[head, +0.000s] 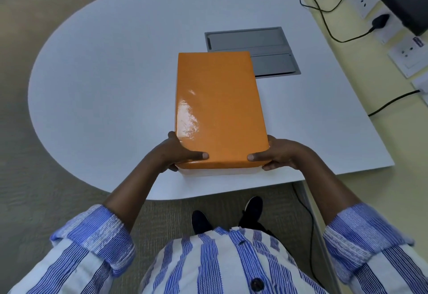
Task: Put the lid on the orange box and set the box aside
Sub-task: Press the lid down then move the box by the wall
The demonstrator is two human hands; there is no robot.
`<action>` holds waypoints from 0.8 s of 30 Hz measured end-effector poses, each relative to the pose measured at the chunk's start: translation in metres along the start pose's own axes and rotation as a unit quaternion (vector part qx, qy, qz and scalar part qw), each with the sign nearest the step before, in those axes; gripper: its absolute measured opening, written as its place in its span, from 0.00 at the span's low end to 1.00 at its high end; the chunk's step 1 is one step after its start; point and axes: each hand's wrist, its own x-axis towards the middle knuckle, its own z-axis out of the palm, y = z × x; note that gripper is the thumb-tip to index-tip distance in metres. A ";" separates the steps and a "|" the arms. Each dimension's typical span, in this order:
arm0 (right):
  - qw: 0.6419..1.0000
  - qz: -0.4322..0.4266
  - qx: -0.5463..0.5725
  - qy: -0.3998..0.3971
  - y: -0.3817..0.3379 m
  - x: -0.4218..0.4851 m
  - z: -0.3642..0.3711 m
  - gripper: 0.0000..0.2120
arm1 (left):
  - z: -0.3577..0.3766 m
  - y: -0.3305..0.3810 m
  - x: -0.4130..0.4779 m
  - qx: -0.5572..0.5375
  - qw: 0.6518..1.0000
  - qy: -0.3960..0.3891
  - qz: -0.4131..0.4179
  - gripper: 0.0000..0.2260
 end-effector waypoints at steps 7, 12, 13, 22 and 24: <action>0.997 0.034 -0.058 0.023 -0.003 0.010 0.006 0.46 | 0.009 -0.002 0.000 0.045 0.999 0.024 0.018 0.54; 0.988 0.030 -0.145 0.044 -0.007 0.013 0.001 0.56 | 0.009 -0.002 0.004 0.059 0.997 0.035 0.022 0.57; 0.987 0.010 -0.147 0.063 -0.010 0.015 0.000 0.59 | 0.007 0.000 0.006 0.063 0.996 0.048 0.029 0.59; 0.864 -0.183 -0.363 0.297 -0.079 0.075 0.012 0.50 | -0.011 0.057 0.068 0.240 0.915 0.256 0.202 0.49; 0.852 -0.182 -0.387 0.301 -0.089 0.089 0.012 0.48 | -0.012 0.061 0.082 0.264 0.907 0.253 0.209 0.47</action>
